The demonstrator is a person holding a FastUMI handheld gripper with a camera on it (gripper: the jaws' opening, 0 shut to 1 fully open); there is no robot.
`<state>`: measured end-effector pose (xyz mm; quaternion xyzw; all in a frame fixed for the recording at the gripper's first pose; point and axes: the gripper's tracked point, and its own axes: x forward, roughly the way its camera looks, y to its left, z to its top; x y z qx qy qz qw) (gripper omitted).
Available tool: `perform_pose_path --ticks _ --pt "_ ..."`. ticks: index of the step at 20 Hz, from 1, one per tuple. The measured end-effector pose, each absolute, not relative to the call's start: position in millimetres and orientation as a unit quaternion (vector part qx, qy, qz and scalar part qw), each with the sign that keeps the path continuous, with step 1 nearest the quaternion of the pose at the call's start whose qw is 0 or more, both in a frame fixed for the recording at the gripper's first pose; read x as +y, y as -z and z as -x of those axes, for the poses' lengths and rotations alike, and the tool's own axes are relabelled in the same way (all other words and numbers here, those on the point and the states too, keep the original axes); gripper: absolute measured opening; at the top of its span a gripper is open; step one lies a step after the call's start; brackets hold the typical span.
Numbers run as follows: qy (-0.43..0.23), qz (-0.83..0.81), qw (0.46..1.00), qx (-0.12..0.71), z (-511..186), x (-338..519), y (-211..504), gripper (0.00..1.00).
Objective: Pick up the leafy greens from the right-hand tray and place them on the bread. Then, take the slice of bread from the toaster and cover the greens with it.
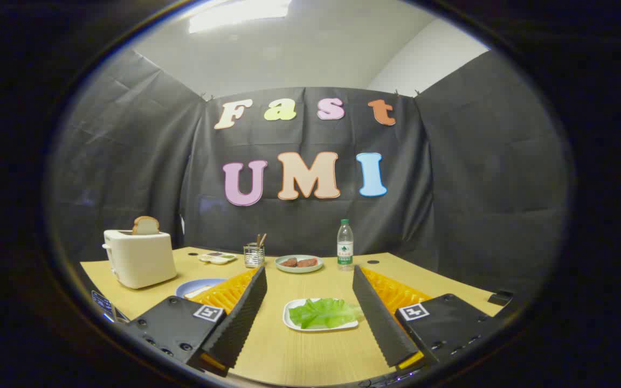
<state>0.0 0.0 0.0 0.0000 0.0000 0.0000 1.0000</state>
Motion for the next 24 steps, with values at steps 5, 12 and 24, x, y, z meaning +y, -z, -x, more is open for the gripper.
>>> perform_pose_path --ticks 5,12,24 --pt "0.022 0.009 1.0 0.005 -2 -15 6 1.0" --pt "0.011 0.024 1.0 0.01 -6 -9 -6 1.0" --pt "-0.052 -0.005 0.996 0.077 -42 6 -32 1.0"
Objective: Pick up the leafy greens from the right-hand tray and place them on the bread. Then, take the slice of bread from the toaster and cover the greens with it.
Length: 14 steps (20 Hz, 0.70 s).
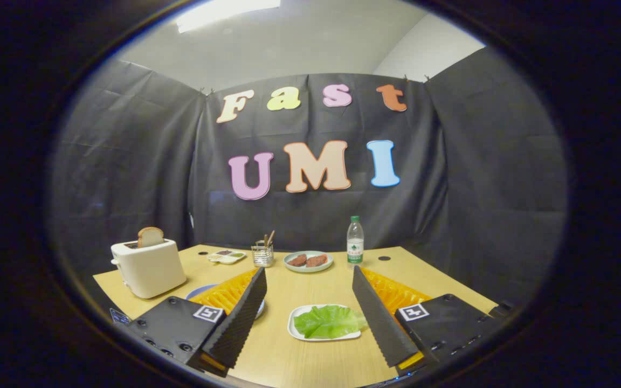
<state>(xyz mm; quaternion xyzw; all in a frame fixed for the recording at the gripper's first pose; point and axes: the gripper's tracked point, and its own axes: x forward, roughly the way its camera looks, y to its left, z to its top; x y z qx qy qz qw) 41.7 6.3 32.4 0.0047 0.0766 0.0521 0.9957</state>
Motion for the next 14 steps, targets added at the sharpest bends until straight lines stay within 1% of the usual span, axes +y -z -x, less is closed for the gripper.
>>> perform_pose_path --ticks 5,10,14 --pt "-0.081 -0.004 0.985 0.154 -57 16 -16 1.0" --pt "-0.073 0.044 0.968 0.238 -77 6 20 1.0" --pt "-0.045 0.083 0.944 0.315 -95 -18 71 1.0"
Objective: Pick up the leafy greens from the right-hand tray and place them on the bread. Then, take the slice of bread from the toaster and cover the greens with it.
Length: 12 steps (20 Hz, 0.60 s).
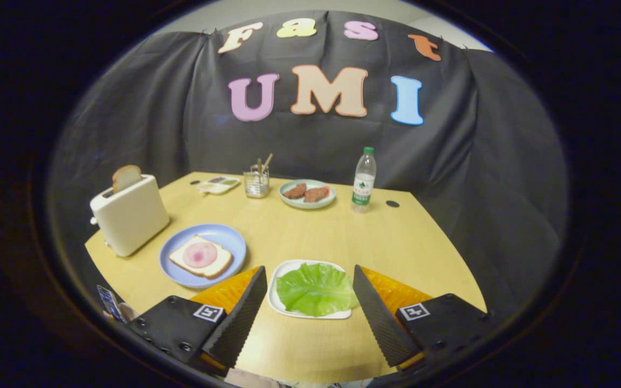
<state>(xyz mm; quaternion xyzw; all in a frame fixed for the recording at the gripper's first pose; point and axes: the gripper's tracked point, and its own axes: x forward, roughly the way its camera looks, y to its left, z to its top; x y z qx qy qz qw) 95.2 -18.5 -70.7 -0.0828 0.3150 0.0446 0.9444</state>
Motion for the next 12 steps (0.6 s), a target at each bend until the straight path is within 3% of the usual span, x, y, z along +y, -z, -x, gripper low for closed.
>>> perform_pose_path --ticks 12 --pt "0.02 -0.019 0.893 0.45 -137 -76 175 0.98"
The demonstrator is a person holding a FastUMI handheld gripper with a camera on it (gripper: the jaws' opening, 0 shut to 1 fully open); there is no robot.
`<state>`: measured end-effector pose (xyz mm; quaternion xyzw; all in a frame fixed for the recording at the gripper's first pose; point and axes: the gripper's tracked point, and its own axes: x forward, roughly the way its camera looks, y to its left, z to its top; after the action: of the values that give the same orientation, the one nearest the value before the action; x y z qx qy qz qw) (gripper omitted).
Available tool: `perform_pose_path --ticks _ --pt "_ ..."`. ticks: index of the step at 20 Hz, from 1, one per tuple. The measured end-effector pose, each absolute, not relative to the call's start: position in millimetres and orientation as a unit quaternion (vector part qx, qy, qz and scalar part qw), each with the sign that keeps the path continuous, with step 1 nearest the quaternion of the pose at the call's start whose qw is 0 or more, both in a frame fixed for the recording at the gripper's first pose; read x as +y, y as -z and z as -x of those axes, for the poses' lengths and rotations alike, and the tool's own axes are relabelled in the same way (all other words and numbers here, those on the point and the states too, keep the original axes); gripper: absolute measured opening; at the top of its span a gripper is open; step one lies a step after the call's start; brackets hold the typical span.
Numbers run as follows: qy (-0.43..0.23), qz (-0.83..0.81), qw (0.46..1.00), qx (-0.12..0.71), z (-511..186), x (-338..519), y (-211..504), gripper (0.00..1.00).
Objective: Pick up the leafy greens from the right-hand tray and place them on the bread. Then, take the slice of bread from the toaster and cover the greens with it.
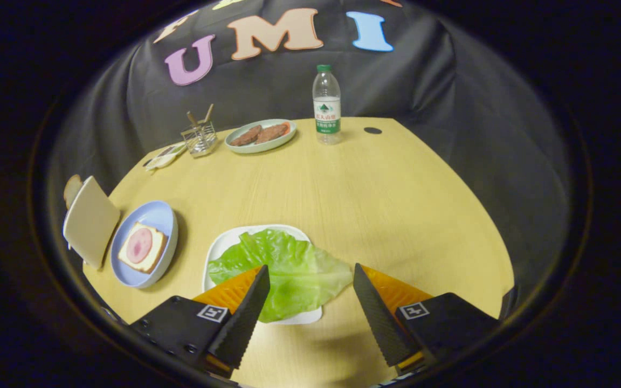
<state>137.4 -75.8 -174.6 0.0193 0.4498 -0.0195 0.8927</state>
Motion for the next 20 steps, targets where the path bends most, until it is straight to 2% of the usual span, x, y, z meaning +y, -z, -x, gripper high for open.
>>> perform_pose_path --ticks 1,14,20 --pt "0.022 -0.025 0.891 0.453 -138 -78 179 0.96" --pt "0.033 -0.051 0.884 0.464 -136 -78 193 0.06" --pt "0.021 -0.08 0.902 0.424 -137 -64 165 0.03"
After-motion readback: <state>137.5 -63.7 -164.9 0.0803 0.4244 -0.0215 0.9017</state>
